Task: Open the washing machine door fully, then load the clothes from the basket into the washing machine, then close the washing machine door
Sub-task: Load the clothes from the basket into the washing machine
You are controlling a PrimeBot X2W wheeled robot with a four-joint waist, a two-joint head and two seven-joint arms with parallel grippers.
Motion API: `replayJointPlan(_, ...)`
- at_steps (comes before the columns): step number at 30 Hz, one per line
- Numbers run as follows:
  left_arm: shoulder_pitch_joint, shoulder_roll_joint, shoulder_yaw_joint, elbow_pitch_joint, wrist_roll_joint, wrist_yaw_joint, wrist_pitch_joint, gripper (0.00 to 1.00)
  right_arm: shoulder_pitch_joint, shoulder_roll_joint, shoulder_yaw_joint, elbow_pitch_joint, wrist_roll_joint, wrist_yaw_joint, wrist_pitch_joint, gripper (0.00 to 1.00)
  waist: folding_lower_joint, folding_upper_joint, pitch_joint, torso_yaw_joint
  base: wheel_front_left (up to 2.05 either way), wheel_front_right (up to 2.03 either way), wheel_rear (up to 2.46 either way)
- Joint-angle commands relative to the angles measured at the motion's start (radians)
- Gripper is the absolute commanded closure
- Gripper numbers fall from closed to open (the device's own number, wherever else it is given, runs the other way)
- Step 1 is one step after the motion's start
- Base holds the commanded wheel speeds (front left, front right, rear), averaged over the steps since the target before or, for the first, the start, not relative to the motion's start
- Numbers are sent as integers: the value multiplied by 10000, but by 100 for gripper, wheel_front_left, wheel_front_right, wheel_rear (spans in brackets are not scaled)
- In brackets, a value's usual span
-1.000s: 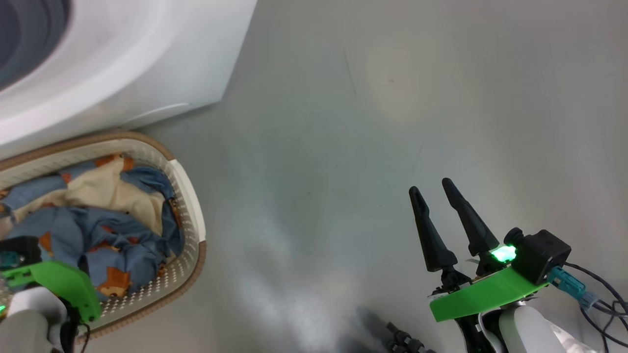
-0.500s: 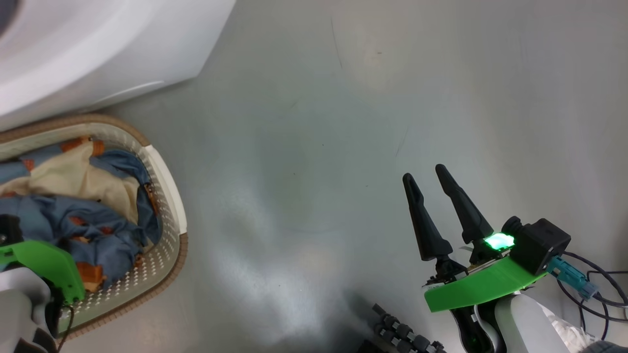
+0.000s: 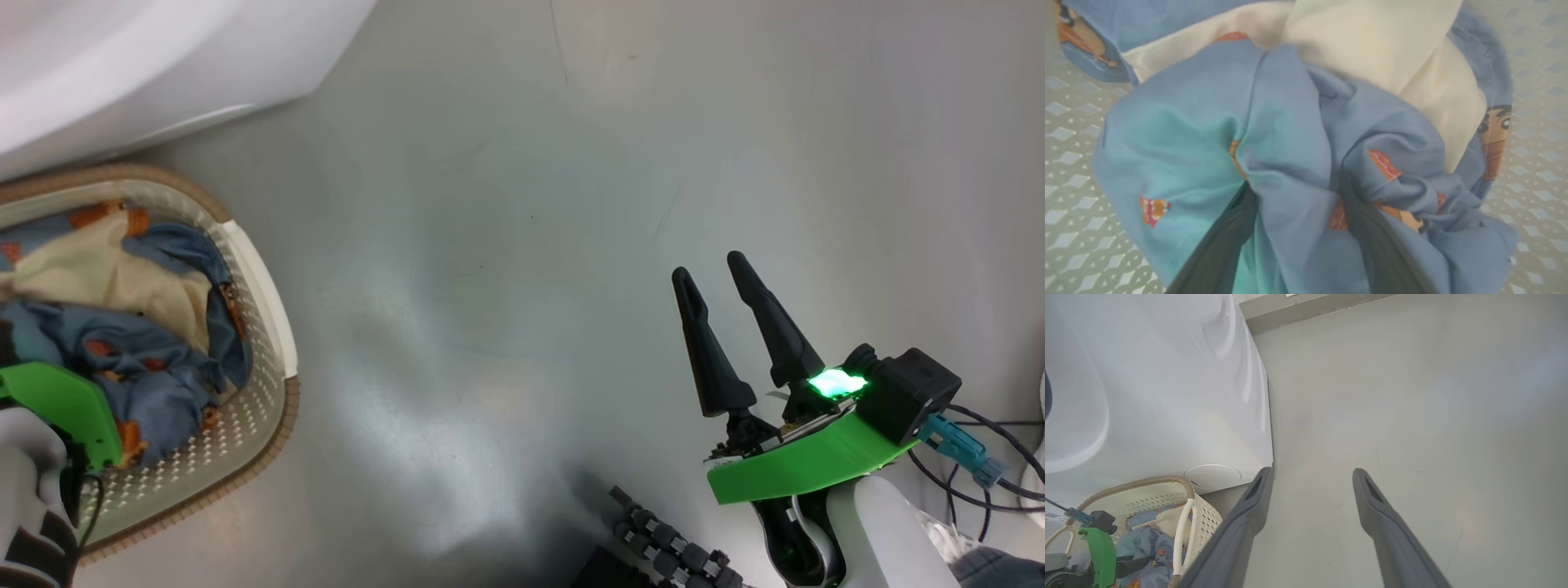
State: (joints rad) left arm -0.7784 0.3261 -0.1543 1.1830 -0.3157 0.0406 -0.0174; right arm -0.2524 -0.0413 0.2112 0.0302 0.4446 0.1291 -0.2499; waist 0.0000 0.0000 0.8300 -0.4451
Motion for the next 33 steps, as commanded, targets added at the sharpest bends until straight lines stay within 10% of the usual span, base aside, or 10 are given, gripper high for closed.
replayJointPlan(1, 20, 366, 136, 8, 130, 66, -112, 0, 95, -89, 132, -230, 119, 16, -118, 0, 0, 0, 147, -83, 0, 0, 0)
replayJointPlan(4, -121, 391, 57, 107, 174, 138, -216, 0, 80, -89, 83, -263, 135, 16, -118, 0, 0, 0, 283, -146, 0, 0, 0)
replayJointPlan(11, -380, 267, -155, 316, 225, 93, -426, 100, 63, -89, -80, -291, 147, 16, -118, 0, 0, 0, 403, -125, 0, 0, 0)
replayJointPlan(33, 425, -1051, -89, 343, -482, -538, -2277, 100, 77, -89, -587, -88, -640, 16, -118, 0, 0, 0, -1311, 1528, 0, 0, 0)
